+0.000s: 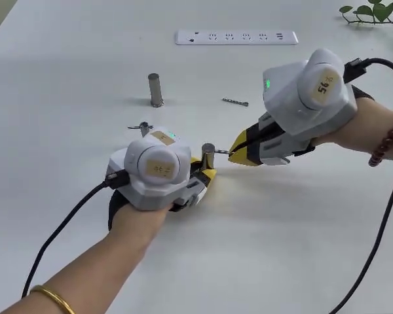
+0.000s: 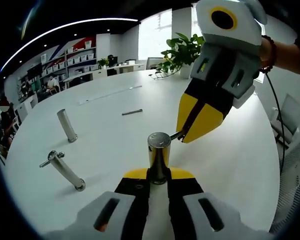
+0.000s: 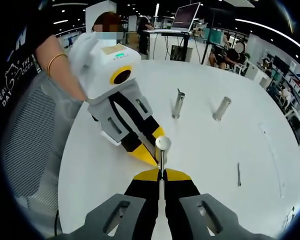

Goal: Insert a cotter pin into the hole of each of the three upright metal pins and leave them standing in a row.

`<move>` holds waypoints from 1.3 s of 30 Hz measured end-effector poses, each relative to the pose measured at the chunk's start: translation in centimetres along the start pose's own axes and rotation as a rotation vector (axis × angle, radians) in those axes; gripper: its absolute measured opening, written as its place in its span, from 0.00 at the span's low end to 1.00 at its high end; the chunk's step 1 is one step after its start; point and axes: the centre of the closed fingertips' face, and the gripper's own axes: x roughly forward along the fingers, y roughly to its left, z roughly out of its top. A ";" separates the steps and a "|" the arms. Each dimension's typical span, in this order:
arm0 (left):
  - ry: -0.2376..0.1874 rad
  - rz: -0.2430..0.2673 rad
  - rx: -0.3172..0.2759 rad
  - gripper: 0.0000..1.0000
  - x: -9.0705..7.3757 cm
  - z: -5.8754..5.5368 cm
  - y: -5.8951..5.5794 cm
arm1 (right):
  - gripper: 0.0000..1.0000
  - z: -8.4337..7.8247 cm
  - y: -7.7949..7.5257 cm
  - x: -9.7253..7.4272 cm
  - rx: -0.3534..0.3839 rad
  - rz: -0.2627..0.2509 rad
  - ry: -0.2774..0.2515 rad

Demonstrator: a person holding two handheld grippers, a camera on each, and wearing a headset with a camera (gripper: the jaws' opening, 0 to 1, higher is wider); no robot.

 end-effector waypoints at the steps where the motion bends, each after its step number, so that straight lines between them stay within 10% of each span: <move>1: 0.000 0.001 0.000 0.11 0.0 0.0 0.0 | 0.00 0.2 0.0 0.1 -0.003 0.001 0.000; 39: -0.006 0.013 -0.013 0.11 0.0 0.1 -0.1 | 0.00 0.8 -0.2 -0.1 0.076 -0.018 -0.016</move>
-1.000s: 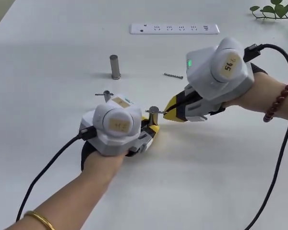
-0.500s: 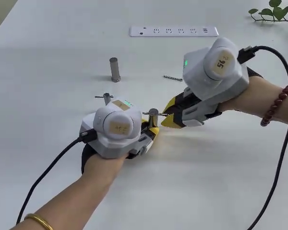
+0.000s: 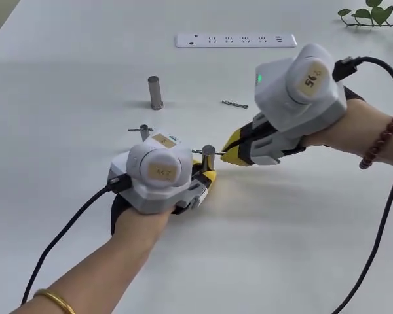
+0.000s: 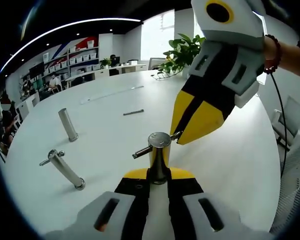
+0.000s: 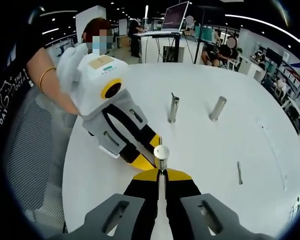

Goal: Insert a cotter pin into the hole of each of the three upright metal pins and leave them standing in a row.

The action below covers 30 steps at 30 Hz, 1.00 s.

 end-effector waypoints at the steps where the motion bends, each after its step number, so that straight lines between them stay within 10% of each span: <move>1: 0.000 0.000 -0.001 0.11 0.0 0.0 0.0 | 0.00 0.0 0.0 0.0 -0.006 0.000 0.001; 30: -0.002 0.026 -0.017 0.11 0.1 0.0 0.1 | 0.00 0.2 -0.3 0.9 0.002 -0.001 -0.006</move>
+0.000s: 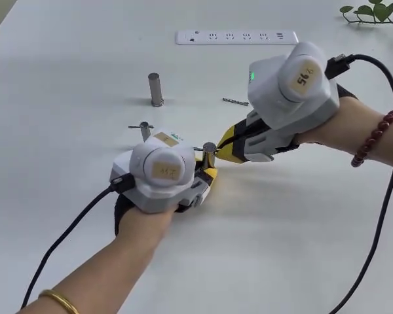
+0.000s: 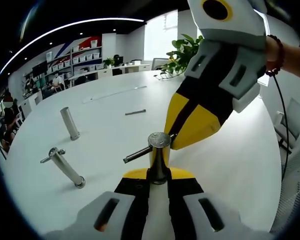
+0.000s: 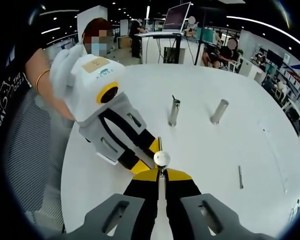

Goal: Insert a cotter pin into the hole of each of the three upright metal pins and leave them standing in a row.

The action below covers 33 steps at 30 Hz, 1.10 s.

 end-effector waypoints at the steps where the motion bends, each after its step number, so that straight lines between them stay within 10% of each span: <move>1: 0.000 0.002 -0.001 0.11 0.0 0.0 0.0 | 0.00 0.0 0.0 0.0 0.002 -0.001 0.001; 23: -0.051 0.050 -0.104 0.18 0.0 0.5 0.1 | 0.24 -1.5 -0.3 -1.2 0.227 -0.066 -0.045; 33: -0.060 0.047 -0.062 0.12 0.0 0.6 0.0 | 0.29 -1.7 -0.4 -1.9 0.322 -0.096 -0.090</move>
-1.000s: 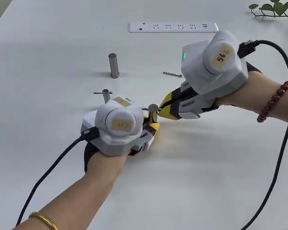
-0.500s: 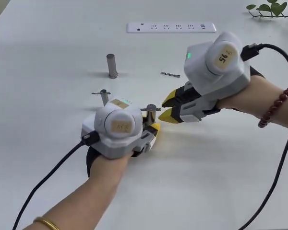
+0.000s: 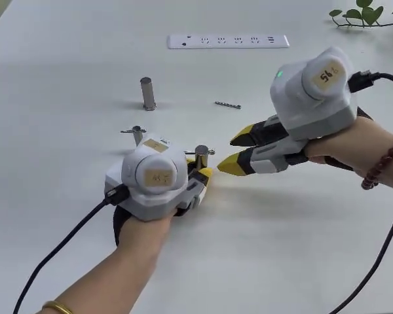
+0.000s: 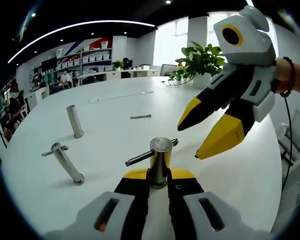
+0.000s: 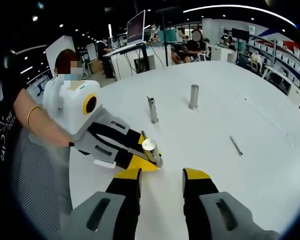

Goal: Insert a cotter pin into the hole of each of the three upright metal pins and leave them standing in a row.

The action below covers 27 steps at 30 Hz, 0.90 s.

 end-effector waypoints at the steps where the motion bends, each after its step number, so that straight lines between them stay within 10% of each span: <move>1: -0.001 0.000 0.014 0.12 0.0 0.0 0.0 | 0.29 0.0 0.0 0.0 0.003 -0.001 -0.001; 18: -0.017 -0.019 0.038 0.10 0.1 0.5 0.5 | 0.28 -0.4 -0.5 -0.7 0.106 -0.031 -0.035; 27: -0.022 0.011 0.019 0.10 0.6 1.2 2.7 | 0.28 -0.3 -0.5 -0.7 0.123 -0.036 -0.042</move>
